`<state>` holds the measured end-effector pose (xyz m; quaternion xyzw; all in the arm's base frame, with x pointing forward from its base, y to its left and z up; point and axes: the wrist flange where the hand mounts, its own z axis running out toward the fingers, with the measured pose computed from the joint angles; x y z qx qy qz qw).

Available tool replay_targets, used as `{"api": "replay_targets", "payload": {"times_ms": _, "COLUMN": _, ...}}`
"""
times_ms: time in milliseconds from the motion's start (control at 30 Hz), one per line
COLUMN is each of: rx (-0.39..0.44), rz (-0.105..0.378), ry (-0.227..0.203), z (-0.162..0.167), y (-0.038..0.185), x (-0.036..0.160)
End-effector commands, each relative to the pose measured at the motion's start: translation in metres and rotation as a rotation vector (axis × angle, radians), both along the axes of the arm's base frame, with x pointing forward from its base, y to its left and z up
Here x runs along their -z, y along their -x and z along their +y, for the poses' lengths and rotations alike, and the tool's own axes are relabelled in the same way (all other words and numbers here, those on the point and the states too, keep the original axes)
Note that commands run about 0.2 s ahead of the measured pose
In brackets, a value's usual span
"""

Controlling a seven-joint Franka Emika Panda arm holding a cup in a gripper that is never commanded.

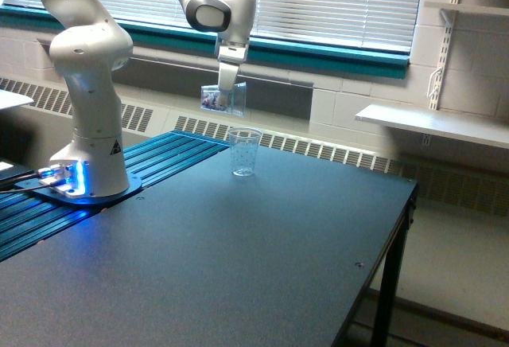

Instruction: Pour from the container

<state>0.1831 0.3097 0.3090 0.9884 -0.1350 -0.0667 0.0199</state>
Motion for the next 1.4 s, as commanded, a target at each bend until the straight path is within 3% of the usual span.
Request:
{"api": "replay_targets", "payload": {"times_ms": 33, "rx": 0.040, "rz": 0.029, "ry": -0.012, "z": 0.000, "y": -0.012, "x": 0.003}}
{"api": "replay_targets", "payload": {"times_ms": 400, "rx": 0.096, "rz": 0.044, "ry": -0.008, "z": -0.009, "y": -0.020, "x": 0.005}}
{"api": "replay_targets", "payload": {"times_ms": 833, "rx": 0.100, "rz": 0.105, "ry": -0.017, "z": -0.013, "y": -0.007, "x": 0.014}}
{"api": "replay_targets", "payload": {"times_ms": 1100, "rx": 0.151, "rz": 0.128, "ry": -0.016, "z": -0.026, "y": -0.006, "x": 0.016}}
{"api": "replay_targets", "payload": {"times_ms": 1400, "rx": 0.205, "rz": 0.188, "ry": -0.033, "z": -0.035, "y": -0.001, "x": 0.020}}
